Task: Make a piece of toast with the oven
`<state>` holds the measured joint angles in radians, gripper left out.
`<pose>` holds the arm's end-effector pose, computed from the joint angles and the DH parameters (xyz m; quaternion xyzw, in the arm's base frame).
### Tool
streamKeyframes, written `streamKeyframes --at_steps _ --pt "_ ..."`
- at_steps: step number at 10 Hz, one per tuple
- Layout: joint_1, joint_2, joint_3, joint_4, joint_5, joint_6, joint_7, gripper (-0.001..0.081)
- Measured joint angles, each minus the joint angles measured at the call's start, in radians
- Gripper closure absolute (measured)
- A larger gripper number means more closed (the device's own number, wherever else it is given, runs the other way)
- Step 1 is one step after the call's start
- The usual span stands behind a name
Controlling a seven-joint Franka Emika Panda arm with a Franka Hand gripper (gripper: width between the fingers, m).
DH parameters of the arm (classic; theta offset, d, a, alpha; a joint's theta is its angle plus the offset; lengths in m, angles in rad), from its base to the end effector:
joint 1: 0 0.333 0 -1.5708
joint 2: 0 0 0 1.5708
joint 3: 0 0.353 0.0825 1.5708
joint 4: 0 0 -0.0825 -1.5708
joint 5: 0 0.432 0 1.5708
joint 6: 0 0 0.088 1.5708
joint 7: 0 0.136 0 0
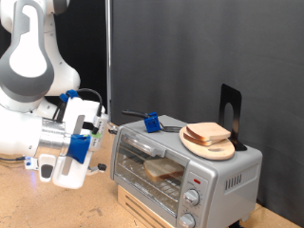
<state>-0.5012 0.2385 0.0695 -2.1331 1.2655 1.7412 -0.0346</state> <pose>0.5691 -0.1377 0.3023 -0.6930 0.4195 0.1224 0.5734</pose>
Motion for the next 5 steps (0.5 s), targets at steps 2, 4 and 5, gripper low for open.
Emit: streamKeyframes --at_steps 2,4,5 --pt "0.021 0.056 0.015 0.053 0.057 0.104 0.018 -0.0002" --pt "0.033 0.123 0.022 0.126 0.067 0.173 0.050 -0.0002" --pt "0.040 0.156 0.024 0.161 0.076 0.218 0.056 -0.0002"
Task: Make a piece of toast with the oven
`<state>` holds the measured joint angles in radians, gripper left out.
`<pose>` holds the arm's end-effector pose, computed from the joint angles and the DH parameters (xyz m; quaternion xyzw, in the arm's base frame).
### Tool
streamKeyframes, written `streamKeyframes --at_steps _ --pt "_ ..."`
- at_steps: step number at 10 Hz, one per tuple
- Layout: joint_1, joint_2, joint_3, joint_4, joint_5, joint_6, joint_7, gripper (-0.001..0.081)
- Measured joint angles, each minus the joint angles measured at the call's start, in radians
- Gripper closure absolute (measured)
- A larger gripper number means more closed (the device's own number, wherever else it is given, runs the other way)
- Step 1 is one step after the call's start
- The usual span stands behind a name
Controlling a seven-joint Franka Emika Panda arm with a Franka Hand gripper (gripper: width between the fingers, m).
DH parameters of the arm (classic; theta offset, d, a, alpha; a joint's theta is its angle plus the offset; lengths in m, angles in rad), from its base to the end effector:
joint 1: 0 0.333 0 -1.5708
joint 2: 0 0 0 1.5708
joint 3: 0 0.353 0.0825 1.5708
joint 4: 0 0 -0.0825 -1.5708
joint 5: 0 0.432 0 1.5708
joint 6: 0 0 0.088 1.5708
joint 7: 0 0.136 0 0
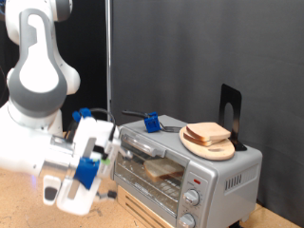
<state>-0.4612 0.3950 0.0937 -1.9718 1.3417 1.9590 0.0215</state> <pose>0.6399 -0.1523 0.2707 -0.6753 0.4861 0.0686 0.5504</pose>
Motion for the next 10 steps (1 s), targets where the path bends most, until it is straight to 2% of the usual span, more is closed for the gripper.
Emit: streamKeyframes --at_steps 1,2,4,5,6,8,9,10 --pt "0.006 0.032 0.001 0.036 0.003 0.018 0.007 -0.0002" --pt "0.006 0.032 0.001 0.034 0.002 0.013 0.006 -0.0002" --pt "-0.014 0.045 -0.002 0.063 -0.082 -0.169 -0.004 -0.0002" --pt "-0.014 0.073 -0.001 0.103 -0.118 -0.192 -0.019 -0.0002" --pt "0.000 0.109 0.001 0.142 -0.134 -0.164 -0.028 -0.0002" --pt "0.038 0.161 -0.001 0.198 -0.135 -0.046 -0.029 -0.0002" --pt "0.036 0.161 -0.001 0.196 -0.135 -0.064 -0.028 -0.0002" --pt "0.025 0.164 0.000 0.201 -0.137 -0.145 -0.041 -0.0002"
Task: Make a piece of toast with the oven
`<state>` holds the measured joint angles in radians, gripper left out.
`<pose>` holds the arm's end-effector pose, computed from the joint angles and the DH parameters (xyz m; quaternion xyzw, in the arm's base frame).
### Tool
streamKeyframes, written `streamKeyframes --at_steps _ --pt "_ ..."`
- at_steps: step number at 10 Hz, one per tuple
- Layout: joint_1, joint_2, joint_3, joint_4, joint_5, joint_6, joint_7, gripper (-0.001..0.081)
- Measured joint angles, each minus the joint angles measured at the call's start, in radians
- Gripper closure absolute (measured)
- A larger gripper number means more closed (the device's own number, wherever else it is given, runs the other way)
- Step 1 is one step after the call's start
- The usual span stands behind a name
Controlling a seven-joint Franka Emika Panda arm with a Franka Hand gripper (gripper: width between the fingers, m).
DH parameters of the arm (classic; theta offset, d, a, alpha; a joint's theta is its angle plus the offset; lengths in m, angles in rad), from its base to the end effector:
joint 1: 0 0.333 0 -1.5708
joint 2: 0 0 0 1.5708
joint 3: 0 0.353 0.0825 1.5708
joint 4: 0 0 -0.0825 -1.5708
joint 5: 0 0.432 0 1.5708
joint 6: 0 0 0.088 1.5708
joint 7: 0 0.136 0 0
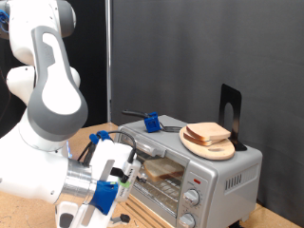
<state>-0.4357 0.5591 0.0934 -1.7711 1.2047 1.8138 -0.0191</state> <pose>0.6804 -0.1382 0.2474 -0.7285 0.3944 0.1160 0.5480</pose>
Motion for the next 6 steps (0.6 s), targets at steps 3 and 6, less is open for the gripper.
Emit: streamKeyframes --at_steps 3,6 --pt "-0.011 0.069 0.012 0.080 0.002 -0.096 -0.145 -0.0002" --pt "0.019 0.176 0.024 0.192 0.043 0.012 -0.119 -0.0002"
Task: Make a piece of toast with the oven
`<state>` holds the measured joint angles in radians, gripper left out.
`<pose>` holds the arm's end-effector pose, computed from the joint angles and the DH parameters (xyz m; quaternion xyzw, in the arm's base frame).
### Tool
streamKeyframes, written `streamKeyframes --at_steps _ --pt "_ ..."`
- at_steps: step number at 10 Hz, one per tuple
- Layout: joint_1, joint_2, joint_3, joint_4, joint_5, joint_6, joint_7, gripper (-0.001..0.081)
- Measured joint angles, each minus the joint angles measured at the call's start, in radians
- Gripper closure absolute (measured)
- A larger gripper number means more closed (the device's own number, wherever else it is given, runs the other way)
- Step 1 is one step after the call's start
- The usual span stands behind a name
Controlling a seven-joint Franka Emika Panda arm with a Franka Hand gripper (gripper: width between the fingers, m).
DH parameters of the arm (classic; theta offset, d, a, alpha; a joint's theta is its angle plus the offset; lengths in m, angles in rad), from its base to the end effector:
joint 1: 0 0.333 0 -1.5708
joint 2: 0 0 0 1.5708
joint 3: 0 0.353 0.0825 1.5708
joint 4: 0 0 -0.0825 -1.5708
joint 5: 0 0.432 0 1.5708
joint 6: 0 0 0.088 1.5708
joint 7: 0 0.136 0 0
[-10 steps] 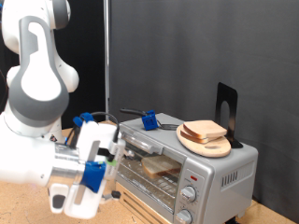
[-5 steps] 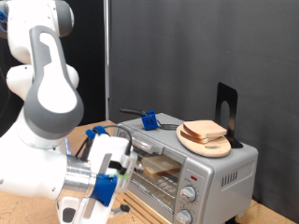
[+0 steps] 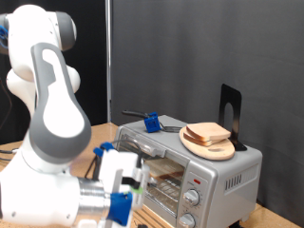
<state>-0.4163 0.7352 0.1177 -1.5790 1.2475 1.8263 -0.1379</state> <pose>0.7339 -0.1305 0.2125 -0.7378 0.3429 0.0742 0.5767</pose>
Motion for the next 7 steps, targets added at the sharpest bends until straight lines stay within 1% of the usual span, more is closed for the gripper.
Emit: streamKeyframes --at_steps 1,2,3,4,5,7 --pt "0.014 0.024 0.000 0.027 0.018 0.037 0.014 -0.0002" --pt "0.012 0.024 -0.001 0.027 0.013 0.023 0.012 -0.0002" --pt "0.007 0.025 -0.001 0.026 0.005 -0.022 0.014 -0.0002" --pt "0.002 0.029 -0.001 0.031 0.003 -0.067 0.042 -0.0002" --pt "0.000 0.042 0.002 0.050 0.014 -0.102 0.077 -0.0002" --pt "0.000 0.092 0.018 0.112 0.050 -0.134 0.093 -0.0002"
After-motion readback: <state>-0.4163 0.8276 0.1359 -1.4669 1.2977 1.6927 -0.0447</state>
